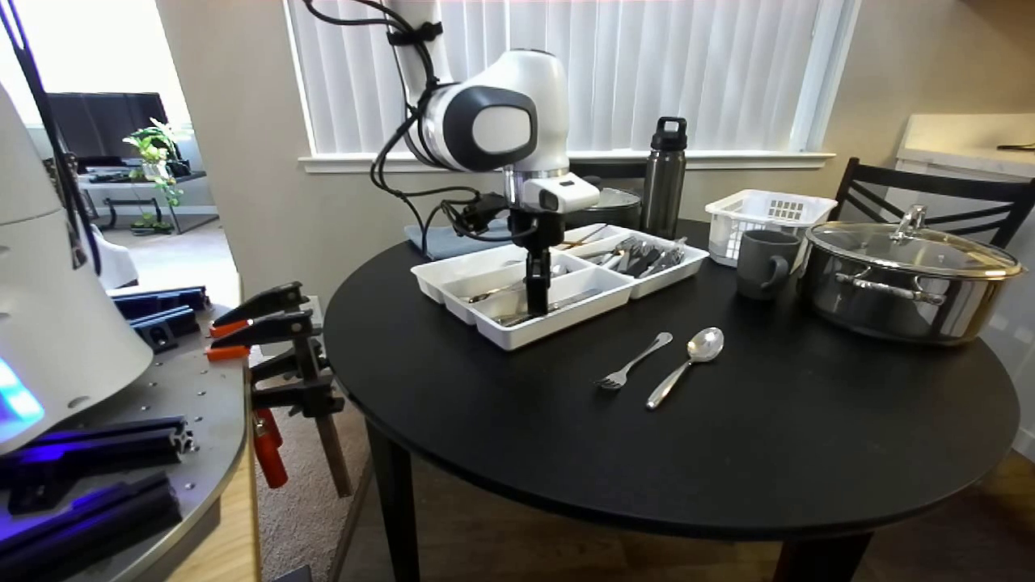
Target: Remove one fork, spoon and knife from the rack
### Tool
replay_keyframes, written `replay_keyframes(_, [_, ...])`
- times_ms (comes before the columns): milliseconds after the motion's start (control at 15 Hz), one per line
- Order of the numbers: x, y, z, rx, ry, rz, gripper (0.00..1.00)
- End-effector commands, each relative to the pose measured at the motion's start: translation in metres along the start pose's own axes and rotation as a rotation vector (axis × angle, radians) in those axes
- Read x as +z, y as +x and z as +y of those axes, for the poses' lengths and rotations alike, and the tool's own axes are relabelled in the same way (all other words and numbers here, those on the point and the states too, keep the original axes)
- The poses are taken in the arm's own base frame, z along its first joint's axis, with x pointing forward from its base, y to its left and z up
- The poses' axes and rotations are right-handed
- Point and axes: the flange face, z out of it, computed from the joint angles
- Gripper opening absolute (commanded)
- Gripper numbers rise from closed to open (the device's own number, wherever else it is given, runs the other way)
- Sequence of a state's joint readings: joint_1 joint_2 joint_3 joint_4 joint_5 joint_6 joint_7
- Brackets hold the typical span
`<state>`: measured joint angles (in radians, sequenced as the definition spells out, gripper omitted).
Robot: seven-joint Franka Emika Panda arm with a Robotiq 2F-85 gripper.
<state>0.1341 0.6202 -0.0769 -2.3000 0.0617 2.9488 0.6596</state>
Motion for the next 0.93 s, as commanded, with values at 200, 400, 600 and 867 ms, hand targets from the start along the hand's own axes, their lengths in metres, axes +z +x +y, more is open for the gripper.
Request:
replay_keyframes(200, [-0.008,-0.004,0.012,-0.025,0.013,-0.015,0.05])
replay_keyframes(400, [-0.027,-0.001,0.008,-0.032,0.036,-0.005,0.06])
replay_keyframes(600, [-0.043,0.002,0.003,-0.067,0.044,0.007,0.05])
replay_keyframes(867, [-0.061,0.005,0.000,-0.130,0.037,-0.004,0.01])
